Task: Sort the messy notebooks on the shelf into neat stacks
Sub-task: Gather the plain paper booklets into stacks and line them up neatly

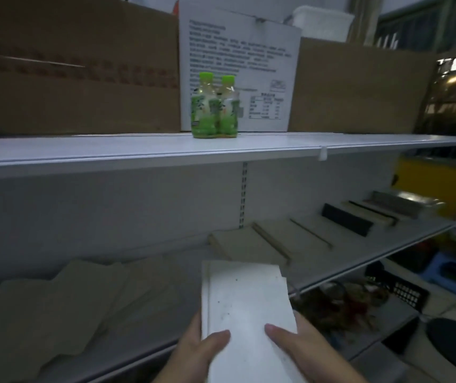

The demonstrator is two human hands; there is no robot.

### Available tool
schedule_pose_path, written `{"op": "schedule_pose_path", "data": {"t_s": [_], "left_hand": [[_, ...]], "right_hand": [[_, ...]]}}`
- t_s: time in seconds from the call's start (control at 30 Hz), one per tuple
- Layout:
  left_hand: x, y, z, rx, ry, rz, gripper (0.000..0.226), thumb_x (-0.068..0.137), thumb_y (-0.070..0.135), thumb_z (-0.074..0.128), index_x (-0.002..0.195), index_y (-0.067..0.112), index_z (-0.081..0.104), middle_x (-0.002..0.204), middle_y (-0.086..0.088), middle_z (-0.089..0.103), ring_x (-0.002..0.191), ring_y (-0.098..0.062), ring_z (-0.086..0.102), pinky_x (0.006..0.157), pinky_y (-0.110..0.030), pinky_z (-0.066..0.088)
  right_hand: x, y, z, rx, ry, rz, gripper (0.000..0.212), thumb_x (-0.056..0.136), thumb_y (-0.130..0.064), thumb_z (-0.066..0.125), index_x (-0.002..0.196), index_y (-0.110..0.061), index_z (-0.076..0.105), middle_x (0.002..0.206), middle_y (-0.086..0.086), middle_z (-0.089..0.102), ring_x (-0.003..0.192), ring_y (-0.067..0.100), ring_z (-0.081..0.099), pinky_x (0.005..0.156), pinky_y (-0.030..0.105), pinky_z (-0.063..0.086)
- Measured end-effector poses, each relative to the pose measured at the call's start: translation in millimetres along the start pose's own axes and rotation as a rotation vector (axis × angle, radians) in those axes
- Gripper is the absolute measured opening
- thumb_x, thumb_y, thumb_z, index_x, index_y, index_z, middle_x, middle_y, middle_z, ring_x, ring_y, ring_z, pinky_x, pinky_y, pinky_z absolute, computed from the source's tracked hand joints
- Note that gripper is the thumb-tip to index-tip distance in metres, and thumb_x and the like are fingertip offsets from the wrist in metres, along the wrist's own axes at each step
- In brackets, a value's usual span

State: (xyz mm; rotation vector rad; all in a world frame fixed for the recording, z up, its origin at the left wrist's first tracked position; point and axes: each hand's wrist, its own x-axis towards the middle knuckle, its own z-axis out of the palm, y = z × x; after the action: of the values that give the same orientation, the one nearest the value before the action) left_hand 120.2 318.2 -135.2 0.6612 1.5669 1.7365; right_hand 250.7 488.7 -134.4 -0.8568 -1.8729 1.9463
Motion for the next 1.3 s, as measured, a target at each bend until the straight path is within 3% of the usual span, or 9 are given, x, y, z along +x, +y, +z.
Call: {"op": "schedule_pose_path", "data": {"t_s": [0.17, 0.3, 0.53, 0.77, 0.83, 0.93, 1.03, 1.17, 1.3], "left_hand": [[25.1, -10.9, 83.6, -0.286, 0.02, -0.172, 0.044, 0.091, 0.024, 0.058, 0.126, -0.002, 0.057, 0.13, -0.011, 0.057, 0.126, -0.026, 0.05, 0.114, -0.041, 0.027], [59.0, -5.7, 134.3, -0.546, -0.042, -0.362, 0.061, 0.09, 0.053, 0.042, 0.115, 0.002, 0.065, 0.109, -0.022, 0.069, 0.097, -0.038, 0.067, 0.093, -0.047, 0.045], [115.8, -27.3, 180.8, -0.22, 0.128, -0.373, 0.059, 0.093, 0.047, 0.046, 0.107, -0.006, 0.066, 0.101, -0.016, 0.068, 0.077, -0.025, 0.061, 0.076, -0.034, 0.049], [191.6, -14.0, 233.4, -0.658, -0.2, -0.446, 0.059, 0.089, 0.044, 0.04, 0.092, -0.003, 0.074, 0.093, -0.024, 0.072, 0.074, -0.036, 0.071, 0.069, -0.041, 0.052], [214.0, -13.2, 252.0, -0.641, -0.164, -0.422, 0.059, 0.082, 0.048, 0.044, 0.087, -0.001, 0.076, 0.087, -0.021, 0.073, 0.072, -0.033, 0.072, 0.066, -0.038, 0.054], [251.4, -14.3, 273.1, -0.456, 0.056, -0.376, 0.06, 0.077, 0.059, 0.05, 0.089, 0.005, 0.075, 0.09, -0.016, 0.074, 0.09, -0.032, 0.069, 0.091, -0.046, 0.05], [281.2, -7.0, 288.4, -0.353, 0.121, -0.284, 0.056, 0.09, 0.06, 0.042, 0.094, 0.014, 0.073, 0.094, -0.004, 0.074, 0.092, -0.024, 0.067, 0.088, -0.041, 0.052], [311.6, 5.5, 309.6, -0.205, 0.22, -0.178, 0.023, 0.098, 0.027, 0.046, 0.099, 0.012, 0.063, 0.089, -0.003, 0.069, 0.079, -0.019, 0.065, 0.063, -0.026, 0.049], [343.0, 14.2, 326.0, -0.192, 0.173, -0.214, 0.02, 0.088, 0.007, 0.051, 0.101, 0.014, 0.064, 0.095, -0.015, 0.07, 0.082, -0.033, 0.068, 0.071, -0.04, 0.055]], "right_hand": [[-17.4, 2.9, -92.9, 0.03, 0.018, -0.122, 0.08, 0.043, -0.034, 0.084, 0.117, -0.015, 0.058, 0.103, -0.002, 0.073, 0.098, 0.014, 0.068, 0.079, 0.026, 0.051], [-21.3, -3.8, -135.2, -0.002, -0.035, -0.16, 0.073, 0.045, -0.035, 0.082, 0.113, -0.02, 0.059, 0.102, -0.009, 0.073, 0.096, 0.007, 0.068, 0.073, 0.015, 0.05], [3.2, -0.7, -186.5, 0.137, -0.059, -0.068, 0.065, 0.049, -0.016, 0.084, 0.11, -0.016, 0.06, 0.099, 0.0, 0.074, 0.09, 0.012, 0.071, 0.066, 0.018, 0.053], [62.9, -13.5, -256.5, 0.308, -0.029, 0.12, 0.099, 0.027, -0.007, 0.096, 0.119, -0.012, 0.058, 0.115, 0.015, 0.067, 0.105, 0.036, 0.064, 0.1, 0.048, 0.041], [78.8, -23.7, -271.6, 0.323, -0.015, 0.132, 0.098, 0.027, -0.005, 0.094, 0.118, -0.011, 0.058, 0.115, 0.018, 0.067, 0.103, 0.039, 0.065, 0.092, 0.048, 0.047], [103.2, -39.3, -288.8, 0.292, 0.024, 0.115, 0.093, 0.028, 0.0, 0.09, 0.116, -0.006, 0.059, 0.105, 0.019, 0.07, 0.088, 0.037, 0.07, 0.062, 0.037, 0.058], [130.9, -52.1, -305.1, 0.211, 0.147, 0.051, 0.068, 0.058, 0.012, 0.075, 0.121, -0.003, 0.055, 0.103, 0.018, 0.071, 0.079, 0.031, 0.072, 0.056, 0.032, 0.058], [162.7, -70.9, -327.8, 0.097, 0.225, 0.024, 0.041, 0.084, 0.015, 0.053, 0.12, -0.005, 0.058, 0.103, 0.016, 0.071, 0.089, 0.033, 0.069, 0.067, 0.033, 0.056], [206.3, -92.4, -353.6, -0.051, 0.218, -0.009, 0.037, 0.085, 0.009, 0.057, 0.116, -0.01, 0.058, 0.099, 0.004, 0.069, 0.086, 0.021, 0.067, 0.056, 0.022, 0.053]]}}
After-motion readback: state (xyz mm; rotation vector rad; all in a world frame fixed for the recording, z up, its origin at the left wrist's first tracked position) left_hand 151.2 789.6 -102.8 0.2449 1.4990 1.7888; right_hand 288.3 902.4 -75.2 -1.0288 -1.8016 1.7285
